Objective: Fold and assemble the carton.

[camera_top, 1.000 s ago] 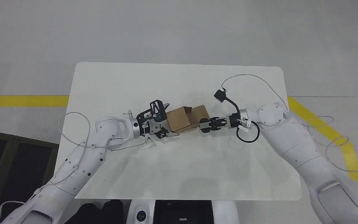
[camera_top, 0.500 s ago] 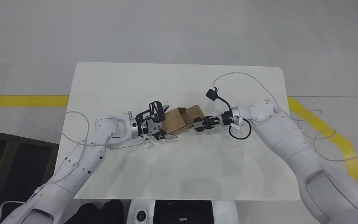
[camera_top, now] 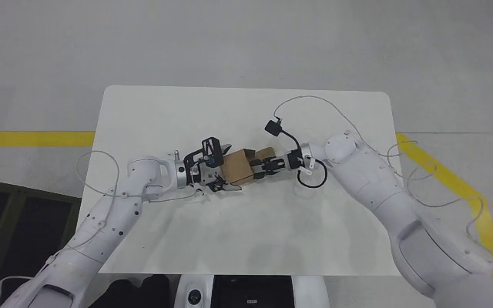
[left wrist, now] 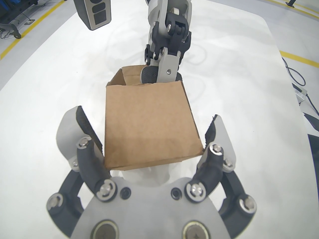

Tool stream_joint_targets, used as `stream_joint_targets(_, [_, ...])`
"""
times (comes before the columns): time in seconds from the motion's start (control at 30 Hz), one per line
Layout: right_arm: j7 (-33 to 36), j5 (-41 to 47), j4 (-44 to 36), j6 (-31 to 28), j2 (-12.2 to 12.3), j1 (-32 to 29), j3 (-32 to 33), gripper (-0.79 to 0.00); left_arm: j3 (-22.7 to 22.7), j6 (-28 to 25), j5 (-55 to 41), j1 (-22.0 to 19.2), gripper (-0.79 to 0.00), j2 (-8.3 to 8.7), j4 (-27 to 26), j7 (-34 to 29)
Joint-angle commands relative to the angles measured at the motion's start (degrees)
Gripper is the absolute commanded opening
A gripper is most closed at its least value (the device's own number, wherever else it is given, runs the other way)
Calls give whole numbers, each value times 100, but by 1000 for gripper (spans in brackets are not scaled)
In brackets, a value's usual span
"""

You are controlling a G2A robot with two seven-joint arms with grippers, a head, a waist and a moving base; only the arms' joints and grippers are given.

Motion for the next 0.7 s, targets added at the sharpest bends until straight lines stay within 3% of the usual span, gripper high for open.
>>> stream_joint_targets(0.0, [-34, 26, 44, -34, -65, 26, -60, -785, -17, -44, 39, 3, 0, 2, 13, 30])
stream_joint_targets(0.37, [-131, 232, 244, -132, -270, 83, -325, -785, -198, -176, 316, 33, 0, 35, 55, 207])
stream_joint_targets(0.67, [-223, 341, 367, -223, -56, 68, -211, -785, -334, -241, 459, 66, 0, 57, 83, 351])
